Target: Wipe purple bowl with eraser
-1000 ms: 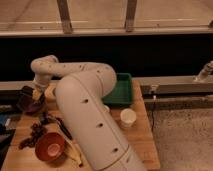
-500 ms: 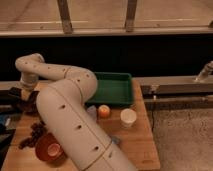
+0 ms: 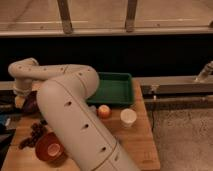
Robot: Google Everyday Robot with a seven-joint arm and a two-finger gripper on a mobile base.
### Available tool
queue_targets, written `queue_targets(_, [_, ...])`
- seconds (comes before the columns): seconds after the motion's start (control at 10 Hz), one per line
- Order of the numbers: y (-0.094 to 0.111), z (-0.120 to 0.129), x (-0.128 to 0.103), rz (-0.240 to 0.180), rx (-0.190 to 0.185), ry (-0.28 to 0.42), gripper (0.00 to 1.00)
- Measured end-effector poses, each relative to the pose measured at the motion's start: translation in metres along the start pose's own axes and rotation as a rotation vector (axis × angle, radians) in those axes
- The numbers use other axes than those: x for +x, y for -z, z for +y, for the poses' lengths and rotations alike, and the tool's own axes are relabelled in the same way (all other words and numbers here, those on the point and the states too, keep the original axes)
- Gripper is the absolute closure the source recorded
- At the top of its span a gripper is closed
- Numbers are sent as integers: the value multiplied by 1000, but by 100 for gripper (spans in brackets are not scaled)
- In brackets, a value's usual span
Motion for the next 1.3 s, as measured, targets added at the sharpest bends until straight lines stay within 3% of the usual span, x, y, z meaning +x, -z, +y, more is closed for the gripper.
queue_targets(0.2, [6,2,25,25,3,-54,100])
queue_targets(0.4, [13,-12,55,53,26,-132,100])
queue_targets(0.6, [15,-29,66,72,51,-164,100])
queue_targets(0.9, [10,-55,60,93,76,-170,100])
queue_targets(1.1, [0,-68,42,93,72,-143,100])
queue_targets(1.3, [-10,-65,24,85,57,-98,100])
